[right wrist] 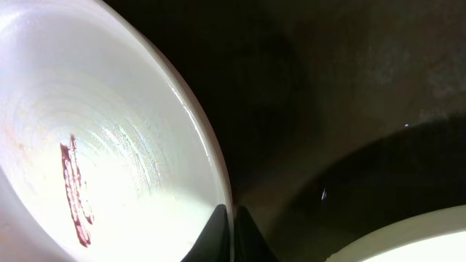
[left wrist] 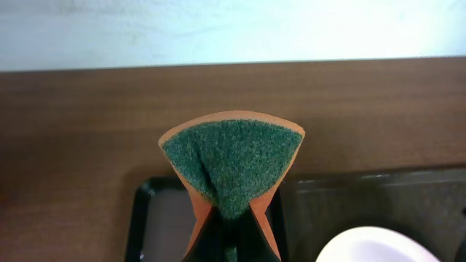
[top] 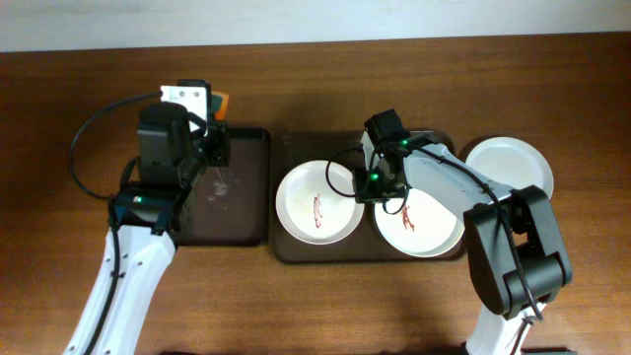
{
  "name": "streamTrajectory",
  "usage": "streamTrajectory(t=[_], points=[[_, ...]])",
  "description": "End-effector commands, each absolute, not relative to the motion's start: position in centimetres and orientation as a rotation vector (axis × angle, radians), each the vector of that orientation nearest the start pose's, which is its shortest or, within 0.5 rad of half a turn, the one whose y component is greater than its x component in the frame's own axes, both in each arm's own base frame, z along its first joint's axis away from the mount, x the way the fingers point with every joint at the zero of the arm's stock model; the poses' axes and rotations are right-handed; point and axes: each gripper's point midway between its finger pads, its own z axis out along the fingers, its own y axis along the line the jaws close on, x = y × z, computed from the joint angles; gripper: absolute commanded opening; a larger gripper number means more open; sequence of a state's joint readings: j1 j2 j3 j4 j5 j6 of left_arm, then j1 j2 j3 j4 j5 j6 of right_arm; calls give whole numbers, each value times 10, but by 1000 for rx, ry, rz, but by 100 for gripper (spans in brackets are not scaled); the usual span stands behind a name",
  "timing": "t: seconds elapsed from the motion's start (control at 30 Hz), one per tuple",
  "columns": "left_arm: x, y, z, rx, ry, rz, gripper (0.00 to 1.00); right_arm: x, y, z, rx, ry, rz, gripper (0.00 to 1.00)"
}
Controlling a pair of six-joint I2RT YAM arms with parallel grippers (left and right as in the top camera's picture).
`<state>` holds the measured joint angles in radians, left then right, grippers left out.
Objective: Clean dirty plates on tray and stack at the side
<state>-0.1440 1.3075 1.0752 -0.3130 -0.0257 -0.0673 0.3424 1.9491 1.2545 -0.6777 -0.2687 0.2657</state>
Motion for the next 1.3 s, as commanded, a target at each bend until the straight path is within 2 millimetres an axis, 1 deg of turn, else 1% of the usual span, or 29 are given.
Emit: streamTrajectory(t=[0.0, 0.07, 0.47, 0.57, 0.63, 0.67, 0.73, 0.83, 0.87, 0.93, 0.97, 1.0, 1.03, 1.07, 1.1, 1.17, 1.23, 1.27], points=[[418, -56, 227, 73, 2156, -94, 0, 357, 171, 22, -152, 2964, 428, 4], [420, -56, 222, 73, 2168, -93, 0, 357, 171, 22, -152, 2964, 428, 4], [420, -56, 222, 73, 2167, -93, 0, 357, 171, 22, -152, 2964, 428, 4], [419, -56, 218, 74, 2181, -91, 0, 357, 171, 22, -152, 2964, 429, 4], [417, -55, 211, 75, 2209, -89, 0, 357, 171, 22, -152, 2964, 429, 4], [416, -55, 205, 76, 2229, -87, 0, 357, 171, 22, -152, 2964, 429, 4], [413, -55, 184, 80, 2299, -80, 0, 357, 171, 22, -152, 2964, 429, 4], [409, -56, 143, 90, 2432, -77, 0, 357, 171, 22, -152, 2963, 429, 4], [405, -58, 125, 100, 2490, -91, 0, 357, 171, 22, -152, 2964, 429, 4], [399, -66, 97, 121, 2578, -144, 0, 357, 171, 22, -152, 2964, 429, 4], [392, -74, 81, 139, 2638, -206, 0, 357, 171, 22, -152, 2964, 429, 4], [385, -82, 69, 150, 2686, -273, 0, 357, 171, 22, -152, 2964, 429, 4], [379, -86, 65, 156, 2713, -314, 0, 357, 171, 22, -152, 2964, 429, 4], [377, -88, 64, 160, 2719, -328, 0, 357, 171, 22, -152, 2964, 429, 4], [377, -91, 68, 167, 2711, -356, 0, 357, 171, 22, -152, 2964, 429, 4], [380, -102, 82, 190, 2662, -437, 0, 357, 171, 22, -152, 2964, 429, 4], [381, -120, 99, 236, 2592, -578, 0, 357, 171, 22, -152, 2964, 429, 4], [381, -129, 104, 251, 2570, -635, 0, 357, 171, 22, -152, 2964, 429, 4]])
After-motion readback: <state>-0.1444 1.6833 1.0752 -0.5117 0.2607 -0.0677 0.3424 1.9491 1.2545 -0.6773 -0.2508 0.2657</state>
